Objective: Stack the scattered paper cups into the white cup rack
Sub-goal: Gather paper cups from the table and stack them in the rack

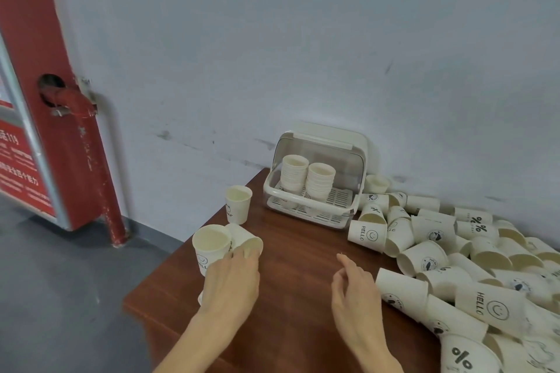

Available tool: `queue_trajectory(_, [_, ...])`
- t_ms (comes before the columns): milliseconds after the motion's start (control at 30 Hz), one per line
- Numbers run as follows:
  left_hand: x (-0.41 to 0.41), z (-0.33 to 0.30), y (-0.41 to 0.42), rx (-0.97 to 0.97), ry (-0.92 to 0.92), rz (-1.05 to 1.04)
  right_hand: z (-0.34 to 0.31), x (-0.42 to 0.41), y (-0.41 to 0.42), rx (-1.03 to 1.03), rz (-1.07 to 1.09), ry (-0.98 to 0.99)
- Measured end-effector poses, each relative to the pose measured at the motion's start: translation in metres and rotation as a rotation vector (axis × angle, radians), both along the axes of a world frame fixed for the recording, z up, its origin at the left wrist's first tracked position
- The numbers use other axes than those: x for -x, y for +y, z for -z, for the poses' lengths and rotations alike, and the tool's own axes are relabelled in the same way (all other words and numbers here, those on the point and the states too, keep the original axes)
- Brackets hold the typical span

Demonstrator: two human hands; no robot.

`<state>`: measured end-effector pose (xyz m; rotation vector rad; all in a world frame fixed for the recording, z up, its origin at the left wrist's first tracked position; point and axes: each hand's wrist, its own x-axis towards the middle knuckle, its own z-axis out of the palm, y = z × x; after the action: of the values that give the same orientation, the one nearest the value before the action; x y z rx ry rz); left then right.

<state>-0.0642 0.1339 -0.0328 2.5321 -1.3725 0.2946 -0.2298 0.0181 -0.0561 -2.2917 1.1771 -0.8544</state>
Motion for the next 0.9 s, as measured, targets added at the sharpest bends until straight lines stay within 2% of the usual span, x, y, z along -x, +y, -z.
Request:
queue_trajectory(100, [-0.002, 0.007, 0.001, -0.181, -0.074, -0.026, 0.001, 0.001, 0.005, -0.017, -0.003, -0.002])
queue_trajectory(200, [0.001, 0.013, -0.002, -0.215, -0.104, 0.031, -0.002, 0.003, 0.007, -0.010, 0.007, -0.022])
queue_trajectory(400, [0.009, 0.007, 0.001, -0.349, -0.165, -0.014, -0.014, 0.007, 0.009, 0.023, 0.015, -0.053])
queue_trajectory(733, [0.034, -0.019, 0.021, -0.230, -0.100, -0.050, -0.013, 0.013, 0.012, 0.042, 0.008, -0.044])
queue_trajectory(900, [0.044, -0.026, 0.023, -0.108, -0.046, 0.070, -0.018, 0.022, 0.013, 0.036, 0.013, -0.058])
